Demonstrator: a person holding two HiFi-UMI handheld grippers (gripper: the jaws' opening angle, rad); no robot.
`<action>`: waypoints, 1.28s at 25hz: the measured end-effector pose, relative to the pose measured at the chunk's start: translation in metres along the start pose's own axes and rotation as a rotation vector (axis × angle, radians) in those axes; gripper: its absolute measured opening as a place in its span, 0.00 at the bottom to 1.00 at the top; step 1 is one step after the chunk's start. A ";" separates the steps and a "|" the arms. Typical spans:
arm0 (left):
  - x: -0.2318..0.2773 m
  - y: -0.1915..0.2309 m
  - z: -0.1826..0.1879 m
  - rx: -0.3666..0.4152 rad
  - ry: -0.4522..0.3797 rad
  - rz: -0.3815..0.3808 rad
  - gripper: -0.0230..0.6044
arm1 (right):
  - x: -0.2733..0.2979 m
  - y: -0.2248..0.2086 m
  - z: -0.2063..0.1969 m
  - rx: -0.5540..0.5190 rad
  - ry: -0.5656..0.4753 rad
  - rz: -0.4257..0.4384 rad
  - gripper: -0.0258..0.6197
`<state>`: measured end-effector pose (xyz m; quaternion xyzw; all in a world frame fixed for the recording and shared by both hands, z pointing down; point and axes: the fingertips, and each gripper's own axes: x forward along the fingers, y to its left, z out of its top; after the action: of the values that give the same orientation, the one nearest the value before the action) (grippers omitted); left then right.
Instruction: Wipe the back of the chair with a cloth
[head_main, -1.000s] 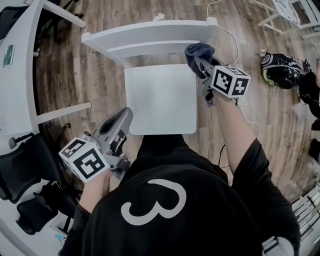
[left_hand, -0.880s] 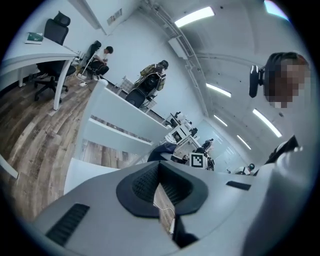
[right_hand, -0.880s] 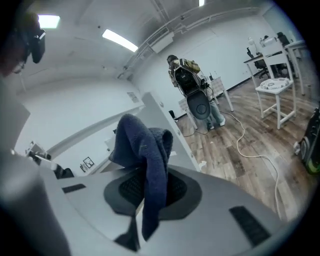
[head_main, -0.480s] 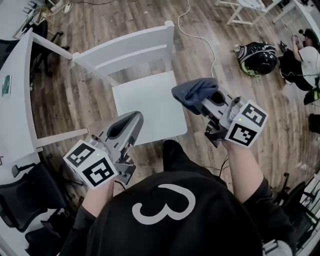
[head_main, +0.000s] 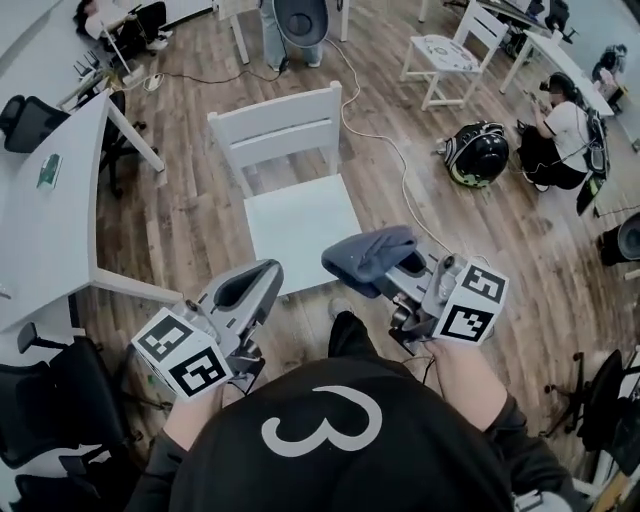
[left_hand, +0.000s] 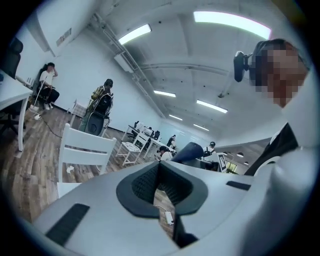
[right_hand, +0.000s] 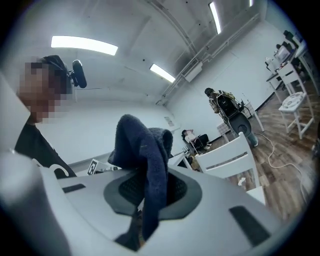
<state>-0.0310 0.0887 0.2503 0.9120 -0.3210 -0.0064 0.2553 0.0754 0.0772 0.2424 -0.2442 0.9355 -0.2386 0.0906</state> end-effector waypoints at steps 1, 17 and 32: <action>-0.018 -0.012 0.001 0.014 -0.017 -0.002 0.06 | -0.003 0.021 -0.004 0.001 -0.009 0.008 0.12; -0.114 -0.117 0.016 0.078 -0.153 -0.008 0.06 | -0.038 0.147 -0.008 0.020 -0.018 0.059 0.12; -0.070 -0.142 0.039 0.078 -0.179 0.020 0.06 | -0.069 0.118 0.044 0.010 -0.027 0.084 0.12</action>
<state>-0.0106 0.2059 0.1396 0.9137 -0.3518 -0.0727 0.1899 0.0987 0.1845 0.1502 -0.2076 0.9425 -0.2359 0.1141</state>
